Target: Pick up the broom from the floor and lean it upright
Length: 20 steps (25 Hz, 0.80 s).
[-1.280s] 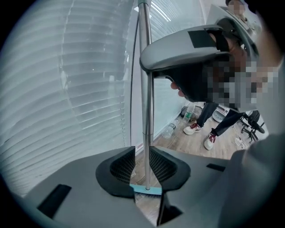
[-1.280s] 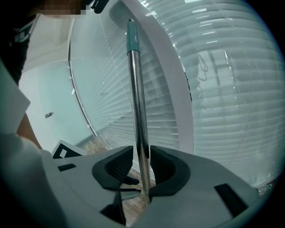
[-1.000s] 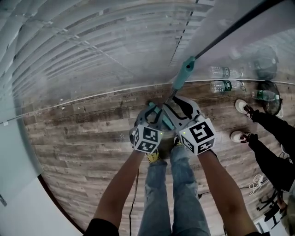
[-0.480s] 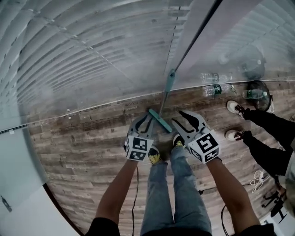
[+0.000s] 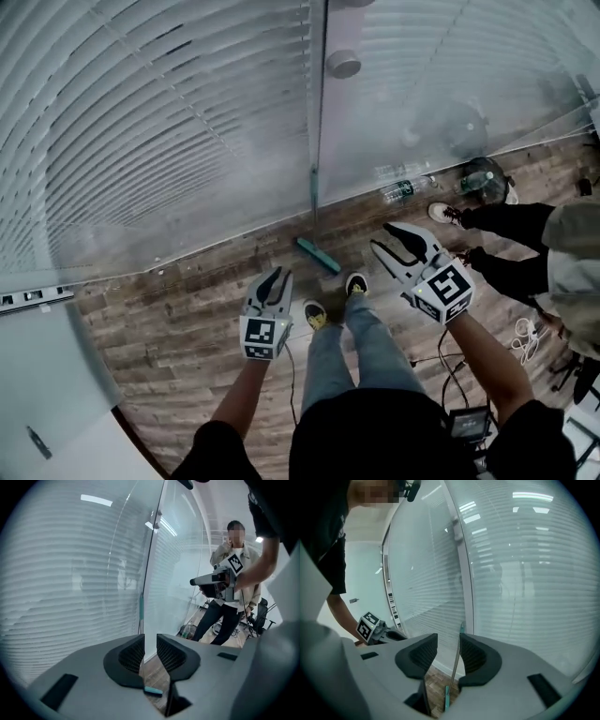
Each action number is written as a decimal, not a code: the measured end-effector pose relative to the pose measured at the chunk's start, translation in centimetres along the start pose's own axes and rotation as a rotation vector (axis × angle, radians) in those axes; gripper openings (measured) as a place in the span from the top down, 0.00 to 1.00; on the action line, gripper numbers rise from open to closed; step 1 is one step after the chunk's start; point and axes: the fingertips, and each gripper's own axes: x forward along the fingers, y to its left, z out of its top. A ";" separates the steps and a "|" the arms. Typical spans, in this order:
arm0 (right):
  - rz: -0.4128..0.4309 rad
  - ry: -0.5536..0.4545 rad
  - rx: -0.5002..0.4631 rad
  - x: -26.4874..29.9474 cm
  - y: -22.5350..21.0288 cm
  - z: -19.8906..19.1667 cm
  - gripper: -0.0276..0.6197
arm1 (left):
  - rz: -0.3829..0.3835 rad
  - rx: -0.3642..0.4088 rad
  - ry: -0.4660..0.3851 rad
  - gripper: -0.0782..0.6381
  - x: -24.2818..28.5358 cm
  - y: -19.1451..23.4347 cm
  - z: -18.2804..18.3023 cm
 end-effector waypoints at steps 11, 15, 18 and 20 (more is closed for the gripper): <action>-0.109 -0.238 -0.175 -16.1 0.1 16.9 0.79 | 0.065 0.021 -0.308 0.81 -10.6 -4.4 17.9; -0.183 -0.307 -0.161 -19.8 -2.3 18.5 0.85 | 0.061 -0.038 -0.378 0.84 -11.3 -5.5 21.8; -0.218 -0.330 -0.122 -21.7 -3.1 17.9 0.90 | 0.038 -0.050 -0.401 0.86 -11.4 -6.9 23.6; -0.246 -0.320 -0.099 -22.7 -3.4 17.1 0.91 | 0.019 -0.037 -0.409 0.86 -11.3 -8.1 24.6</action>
